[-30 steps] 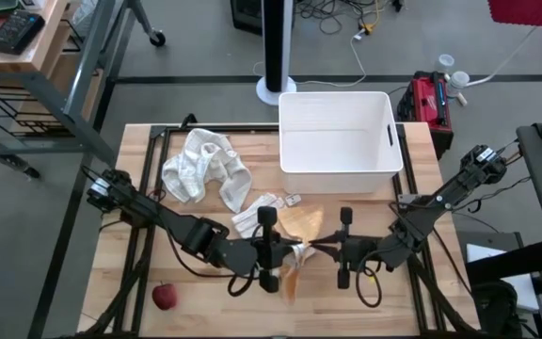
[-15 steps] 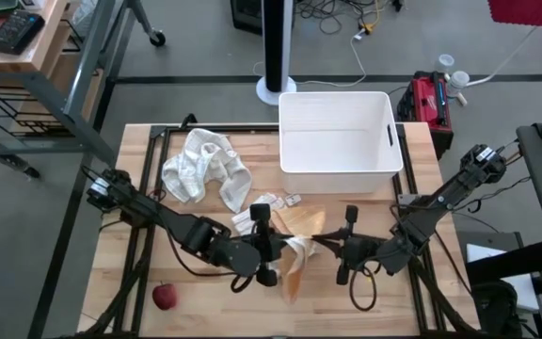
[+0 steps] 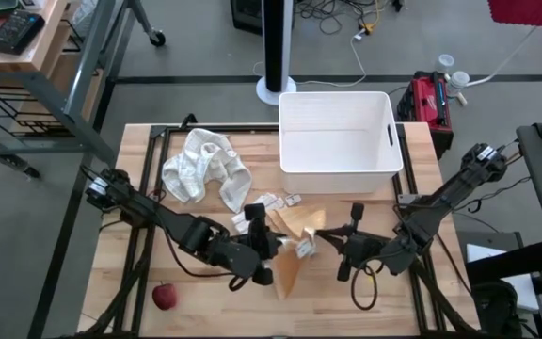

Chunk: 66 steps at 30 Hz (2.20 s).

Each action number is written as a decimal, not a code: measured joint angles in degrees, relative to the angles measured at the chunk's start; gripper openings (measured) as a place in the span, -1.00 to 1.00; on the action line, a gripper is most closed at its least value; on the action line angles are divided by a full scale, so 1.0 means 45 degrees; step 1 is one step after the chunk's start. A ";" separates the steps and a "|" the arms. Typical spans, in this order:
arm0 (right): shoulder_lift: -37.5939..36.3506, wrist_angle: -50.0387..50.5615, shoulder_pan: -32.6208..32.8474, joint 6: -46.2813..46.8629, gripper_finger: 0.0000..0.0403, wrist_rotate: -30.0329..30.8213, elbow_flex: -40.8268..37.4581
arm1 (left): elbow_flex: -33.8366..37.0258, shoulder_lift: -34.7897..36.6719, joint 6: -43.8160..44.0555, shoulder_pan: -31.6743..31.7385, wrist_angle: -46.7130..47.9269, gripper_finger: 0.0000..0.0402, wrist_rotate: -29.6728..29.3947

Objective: Fold towel
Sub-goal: Fold the yellow squared towel

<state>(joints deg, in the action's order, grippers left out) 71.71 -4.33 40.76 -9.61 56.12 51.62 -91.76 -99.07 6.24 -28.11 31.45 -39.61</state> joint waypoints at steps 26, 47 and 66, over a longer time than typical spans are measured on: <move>-0.3551 0.3219 0.3994 -0.2928 -1.00 0.4562 0.3164 | -0.2952 0.0597 -0.3814 -0.4045 -0.1320 -1.00 -1.1207; -0.3063 0.3191 0.5283 -0.7647 -1.00 0.7537 0.7161 | -0.7035 0.0836 -0.6039 -0.5407 -0.1445 -1.00 -1.1225; -0.3498 0.3309 0.5711 -0.8269 -1.00 0.7528 0.7180 | -0.1754 0.4027 0.5103 -0.6646 0.3759 -1.00 -1.0035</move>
<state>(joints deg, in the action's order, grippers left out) 55.97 10.56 66.46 -46.82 90.00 83.93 -99.65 -80.94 29.20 -58.02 48.37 -84.76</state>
